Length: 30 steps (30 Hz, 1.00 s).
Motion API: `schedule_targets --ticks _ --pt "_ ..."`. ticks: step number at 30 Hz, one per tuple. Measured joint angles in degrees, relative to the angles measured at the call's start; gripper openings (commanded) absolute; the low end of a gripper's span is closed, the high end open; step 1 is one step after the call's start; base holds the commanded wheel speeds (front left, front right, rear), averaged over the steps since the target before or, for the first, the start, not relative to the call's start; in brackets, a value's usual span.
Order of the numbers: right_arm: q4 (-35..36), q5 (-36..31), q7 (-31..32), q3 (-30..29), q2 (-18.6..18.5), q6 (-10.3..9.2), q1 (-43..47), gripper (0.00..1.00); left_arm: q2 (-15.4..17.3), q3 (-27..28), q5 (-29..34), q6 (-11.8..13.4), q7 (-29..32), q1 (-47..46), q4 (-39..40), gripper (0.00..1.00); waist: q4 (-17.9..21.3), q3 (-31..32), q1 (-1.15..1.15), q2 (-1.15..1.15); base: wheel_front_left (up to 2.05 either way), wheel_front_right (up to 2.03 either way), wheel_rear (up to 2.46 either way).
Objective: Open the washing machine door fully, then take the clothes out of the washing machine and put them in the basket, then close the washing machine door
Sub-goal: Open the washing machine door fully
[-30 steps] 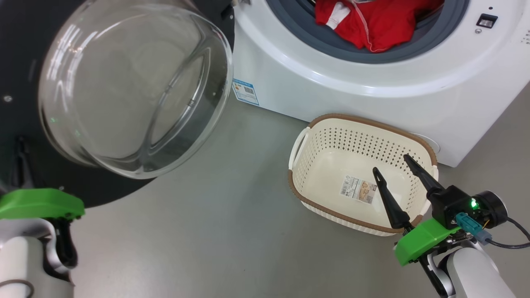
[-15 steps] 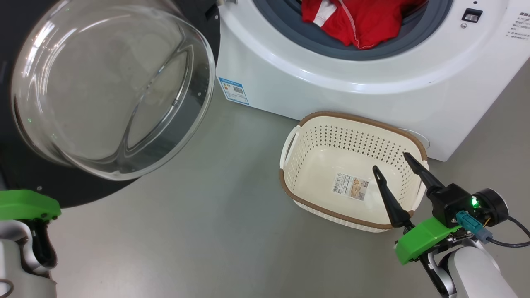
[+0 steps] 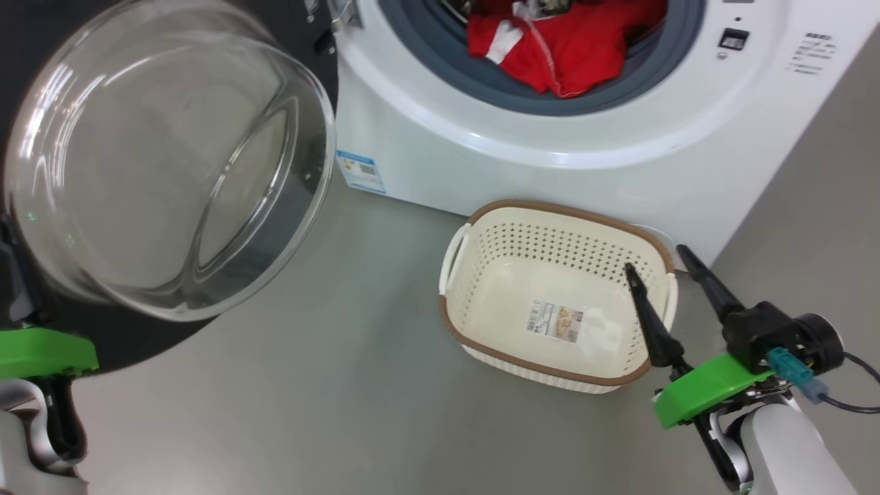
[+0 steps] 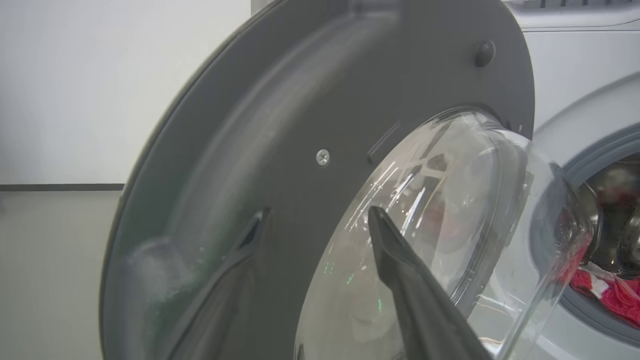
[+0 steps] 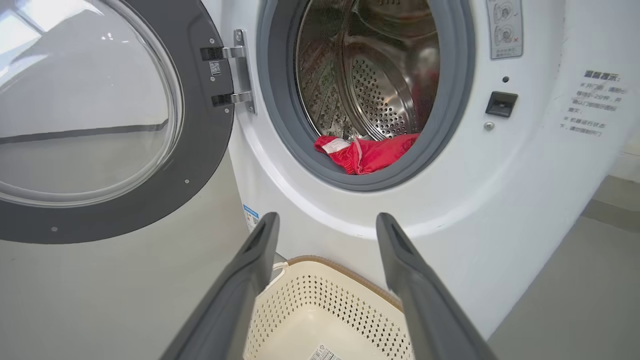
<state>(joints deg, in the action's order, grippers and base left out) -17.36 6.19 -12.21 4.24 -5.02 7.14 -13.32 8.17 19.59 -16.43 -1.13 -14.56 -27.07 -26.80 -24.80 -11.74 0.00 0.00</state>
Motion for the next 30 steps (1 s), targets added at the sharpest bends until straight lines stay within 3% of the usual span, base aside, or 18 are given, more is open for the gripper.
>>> schedule_targets --ticks 6,14,22,30 --pt "-0.7 1.8 -1.5 -2.7 1.3 0.0 0.0 1.0 -1.7 -1.6 0.9 -0.5 0.0 3.1 11.5 1.0 2.7 1.4 0.0 0.0 0.0 0.0 0.0" --pt "-1.4 2.3 -2.1 -4.5 1.8 0.0 0.0 1.0 -1.9 -6.4 0.1 -3.9 3.2 6.6 21.4 1.0 7.0 2.7 0.0 0.0 0.0 0.0 0.0" --pt "0.2 3.4 -2.4 -5.7 1.9 0.0 0.0 1.0 -2.3 -11.9 -0.6 -5.0 6.0 9.5 24.0 1.0 12.1 3.6 0.0 0.0 0.0 0.0 0.0" --pt "1.1 4.4 -2.4 -6.2 1.9 0.0 0.4 1.0 -2.3 -15.8 -5.1 -5.9 8.0 13.5 25.3 1.0 18.9 4.3 0.0 0.0 0.0 0.0 0.0"
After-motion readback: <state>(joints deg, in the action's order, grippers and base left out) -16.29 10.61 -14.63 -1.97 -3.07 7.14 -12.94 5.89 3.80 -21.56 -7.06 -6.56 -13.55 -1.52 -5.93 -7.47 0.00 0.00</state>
